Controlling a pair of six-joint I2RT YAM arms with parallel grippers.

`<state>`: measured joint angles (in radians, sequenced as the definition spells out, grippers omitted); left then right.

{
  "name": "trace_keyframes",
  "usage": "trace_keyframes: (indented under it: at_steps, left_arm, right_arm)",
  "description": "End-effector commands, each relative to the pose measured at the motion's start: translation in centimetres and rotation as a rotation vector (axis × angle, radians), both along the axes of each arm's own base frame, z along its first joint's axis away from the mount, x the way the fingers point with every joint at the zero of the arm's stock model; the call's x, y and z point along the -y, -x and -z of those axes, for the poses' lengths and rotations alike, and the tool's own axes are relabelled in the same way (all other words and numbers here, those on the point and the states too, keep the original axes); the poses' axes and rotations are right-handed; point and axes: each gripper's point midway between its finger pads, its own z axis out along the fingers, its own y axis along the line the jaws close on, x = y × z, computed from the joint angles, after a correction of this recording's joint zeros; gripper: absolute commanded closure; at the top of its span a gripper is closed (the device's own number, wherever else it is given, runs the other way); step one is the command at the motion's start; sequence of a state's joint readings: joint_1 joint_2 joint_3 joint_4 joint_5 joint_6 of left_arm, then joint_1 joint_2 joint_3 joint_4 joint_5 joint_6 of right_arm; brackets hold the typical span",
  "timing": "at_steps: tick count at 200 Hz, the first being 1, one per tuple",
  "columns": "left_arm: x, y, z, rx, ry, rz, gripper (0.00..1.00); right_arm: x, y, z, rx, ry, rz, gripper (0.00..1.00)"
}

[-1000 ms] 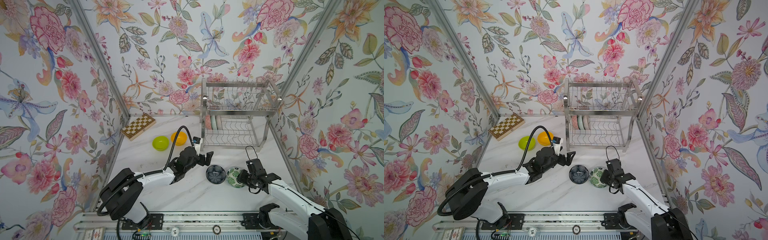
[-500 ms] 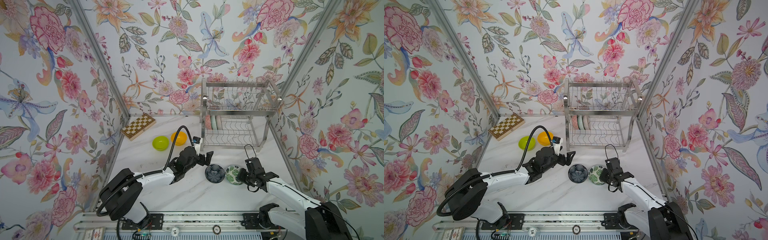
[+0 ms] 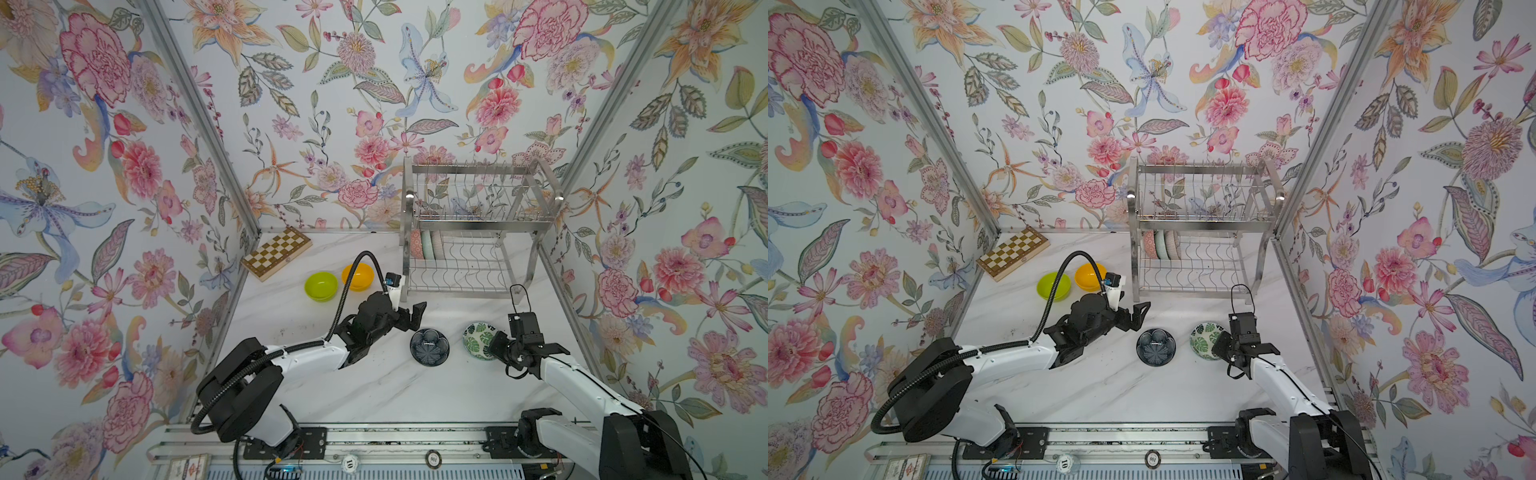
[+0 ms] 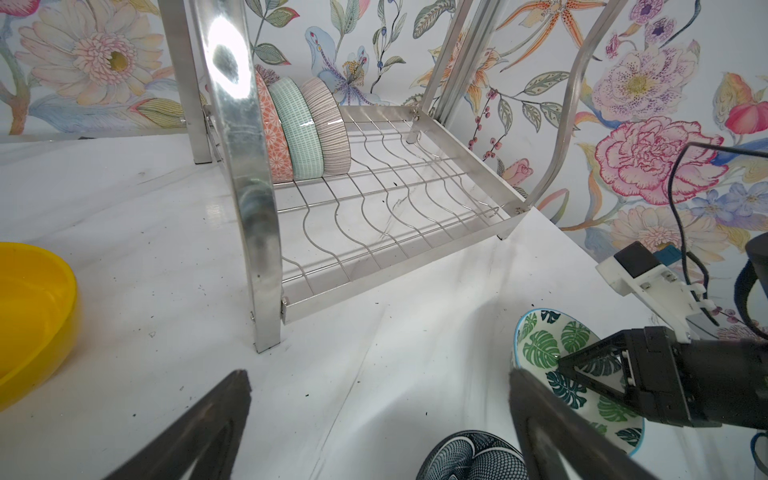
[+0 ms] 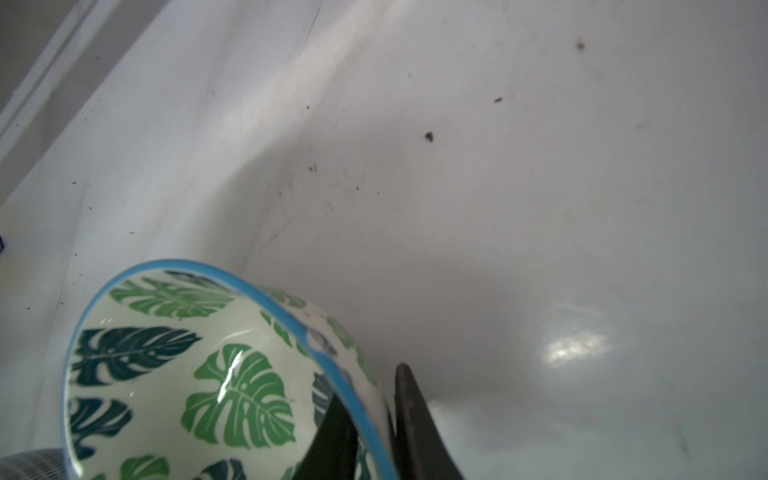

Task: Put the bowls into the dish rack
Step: 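Grasp the green-leaf bowl rim with right gripper and lift it, then tilt the green-leaf bowl with right gripper toward the left gripper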

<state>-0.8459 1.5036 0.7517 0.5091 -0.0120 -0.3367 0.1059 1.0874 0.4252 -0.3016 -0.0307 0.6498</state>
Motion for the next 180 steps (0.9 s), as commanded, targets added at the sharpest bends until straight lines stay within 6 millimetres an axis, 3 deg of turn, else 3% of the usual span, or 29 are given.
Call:
trace_keyframes:
  at_steps: [1, 42, 82, 123, 180]
  left_arm:
    - [-0.1, 0.2, -0.7, 0.022, -0.008, -0.004, 0.01]
    - [0.1, 0.3, -0.8, 0.018, 0.0, 0.006, 0.01]
    - [0.3, 0.1, -0.8, 0.015, -0.008, 0.009, 0.01]
    - [0.1, 0.1, -1.1, 0.016, -0.017, 0.004, 0.01]
    - [1.0, 0.2, -1.1, -0.007, -0.011, 0.019, 0.01]
  right_arm:
    - [1.2, -0.9, -1.0, 0.021, 0.026, 0.007, 0.83]
    - [1.7, -2.0, -1.8, 0.051, 0.023, 0.014, 0.79]
    - [0.0, -3.5, -2.1, 0.07, -0.017, -0.022, 0.76]
    - [-1.7, -4.6, -2.5, 0.087, 0.011, -0.074, 0.84]
    - [-3.8, -7.2, -5.0, 0.165, 0.071, -0.146, 0.95]
